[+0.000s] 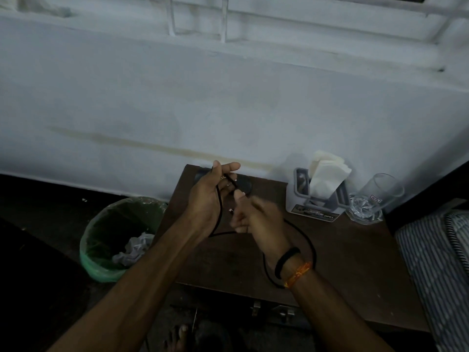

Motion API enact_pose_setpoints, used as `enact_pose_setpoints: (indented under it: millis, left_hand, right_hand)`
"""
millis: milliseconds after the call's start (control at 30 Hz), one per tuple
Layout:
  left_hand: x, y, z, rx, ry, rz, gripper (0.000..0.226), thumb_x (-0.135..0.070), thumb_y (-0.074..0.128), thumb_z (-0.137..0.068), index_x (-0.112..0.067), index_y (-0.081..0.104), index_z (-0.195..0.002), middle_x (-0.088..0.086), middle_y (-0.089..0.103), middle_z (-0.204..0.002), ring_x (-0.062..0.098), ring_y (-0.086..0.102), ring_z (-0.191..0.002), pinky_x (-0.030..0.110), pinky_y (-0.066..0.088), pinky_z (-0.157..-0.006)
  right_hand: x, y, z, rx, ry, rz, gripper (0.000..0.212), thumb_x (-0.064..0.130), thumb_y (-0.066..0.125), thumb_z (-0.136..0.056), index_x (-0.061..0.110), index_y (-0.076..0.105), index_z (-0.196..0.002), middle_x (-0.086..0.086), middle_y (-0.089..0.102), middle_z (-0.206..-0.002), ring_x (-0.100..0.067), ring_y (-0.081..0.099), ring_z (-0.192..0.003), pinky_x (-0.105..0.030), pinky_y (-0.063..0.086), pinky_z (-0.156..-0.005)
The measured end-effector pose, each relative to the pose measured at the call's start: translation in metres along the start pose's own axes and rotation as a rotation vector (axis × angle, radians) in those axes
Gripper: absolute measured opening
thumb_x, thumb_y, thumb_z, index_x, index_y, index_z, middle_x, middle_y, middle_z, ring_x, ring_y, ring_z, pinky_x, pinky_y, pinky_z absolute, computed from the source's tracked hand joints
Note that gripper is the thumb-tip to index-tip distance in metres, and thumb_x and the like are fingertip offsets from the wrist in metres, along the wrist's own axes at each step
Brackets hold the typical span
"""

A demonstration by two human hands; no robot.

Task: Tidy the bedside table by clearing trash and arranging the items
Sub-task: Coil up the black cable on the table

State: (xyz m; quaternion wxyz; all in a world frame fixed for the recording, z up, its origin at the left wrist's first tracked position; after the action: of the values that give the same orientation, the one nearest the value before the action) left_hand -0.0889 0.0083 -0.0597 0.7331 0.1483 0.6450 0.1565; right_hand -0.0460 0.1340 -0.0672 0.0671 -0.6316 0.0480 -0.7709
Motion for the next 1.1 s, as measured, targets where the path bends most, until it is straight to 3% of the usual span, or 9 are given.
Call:
enact_pose_setpoints:
  millis: [100,233,333,467,567,733,800,933,1100]
  left_hand:
    - [0.003,0.001,-0.002,0.005,-0.027,-0.073,0.055,-0.042,0.033,-0.103,-0.001,0.065,-0.120,0.019,0.062,-0.115,0.018,0.061,-0.100,0.030,0.049,-0.093]
    - [0.006,-0.002,-0.001,-0.012,-0.053,-0.160,0.075,-0.055,0.024,-0.100,0.005,0.066,-0.112,0.021,0.068,-0.112,0.021,0.065,-0.098,0.031,0.052,-0.086]
    - [0.006,-0.004,-0.004,0.021,-0.057,-0.189,0.077,-0.051,0.018,-0.103,0.012,0.063,-0.107,0.026,0.066,-0.103,0.028,0.064,-0.092,0.032,0.054,-0.077]
    - [0.006,-0.010,-0.004,-0.030,-0.036,-0.282,0.017,0.002,0.050,-0.091,0.011,0.064,-0.095,0.027,0.067,-0.099,0.033,0.063,-0.091,0.032,0.053,-0.073]
    - [0.004,-0.010,-0.002,-0.024,0.088,-0.428,0.024,0.022,0.059,-0.076,-0.002,0.061,-0.082,0.021,0.071,-0.096,0.032,0.069,-0.091,0.034,0.057,-0.079]
    - [0.013,-0.021,-0.004,-0.169,-0.006,-0.231,0.028,0.019,0.061,-0.077,-0.003,0.056,-0.093,0.020,0.073,-0.098,0.026,0.071,-0.094,0.028,0.057,-0.075]
    - [0.019,-0.018,-0.006,-0.096,-0.081,-0.270,0.027,0.013,0.059,-0.083,0.002,0.063,-0.107,0.016,0.075,-0.099,0.026,0.071,-0.097,0.026,0.056,-0.076]
    - [0.028,-0.001,0.002,0.113,-0.181,-0.244,0.023,-0.011,0.051,-0.099,0.003,0.067,-0.109,0.016,0.074,-0.097,0.022,0.070,-0.086,0.030,0.056,-0.076]
    - [0.040,0.013,0.011,0.146,-0.350,0.041,0.022,-0.001,0.046,-0.099,0.000,0.066,-0.107,0.010,0.070,-0.085,0.020,0.070,-0.077,0.037,0.061,-0.076]
  right_hand:
    - [0.007,0.025,0.012,0.232,-0.050,0.035,0.037,0.047,0.061,-0.092,0.011,0.068,-0.088,-0.007,0.071,-0.092,-0.023,0.070,-0.090,-0.039,0.061,-0.079]
    - [0.010,0.027,0.013,0.284,-0.016,-0.014,0.019,0.025,0.061,-0.096,0.007,0.066,-0.093,-0.010,0.070,-0.090,-0.021,0.070,-0.086,-0.040,0.060,-0.083]
    - [0.019,0.010,0.007,0.156,-0.020,-0.209,0.016,0.018,0.054,-0.099,0.007,0.060,-0.090,-0.010,0.064,-0.084,-0.028,0.072,-0.079,-0.047,0.060,-0.079]
    - [0.027,-0.023,-0.004,-0.068,-0.123,-0.204,0.014,0.015,0.051,-0.100,0.007,0.062,-0.096,-0.006,0.062,-0.075,-0.023,0.067,-0.060,-0.041,0.057,-0.064]
    - [0.028,-0.037,-0.007,-0.132,-0.184,-0.167,0.019,0.015,0.049,-0.101,0.004,0.065,-0.101,-0.006,0.063,-0.071,-0.017,0.057,-0.051,-0.032,0.048,-0.054]
    - [0.039,-0.044,-0.007,-0.188,-0.268,-0.173,0.021,0.016,0.049,-0.102,0.005,0.066,-0.097,-0.001,0.058,-0.060,-0.013,0.046,-0.042,-0.022,0.039,-0.042]
    - [0.041,-0.047,-0.008,-0.213,-0.295,-0.151,0.021,0.017,0.049,-0.102,0.008,0.067,-0.096,0.000,0.057,-0.059,-0.013,0.044,-0.040,-0.021,0.037,-0.040]
    - [0.043,-0.055,-0.011,-0.319,-0.369,0.037,0.020,0.017,0.050,-0.100,0.011,0.067,-0.091,0.001,0.057,-0.057,-0.009,0.046,-0.042,-0.024,0.039,-0.042]
    - [0.050,-0.055,-0.014,-0.392,-0.495,0.225,0.018,0.018,0.052,-0.099,0.016,0.068,-0.091,0.003,0.060,-0.059,-0.006,0.053,-0.051,-0.029,0.047,-0.053]
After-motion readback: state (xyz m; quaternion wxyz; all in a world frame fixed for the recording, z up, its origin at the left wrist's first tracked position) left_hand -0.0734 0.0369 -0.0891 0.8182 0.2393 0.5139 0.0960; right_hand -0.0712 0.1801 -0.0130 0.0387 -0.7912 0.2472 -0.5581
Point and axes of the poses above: each hand's wrist, its own z-axis away from the middle knuckle, its own y-axis out of the palm, x = y × z, the point moved 8 cm from there along -z, towards the middle knuckle
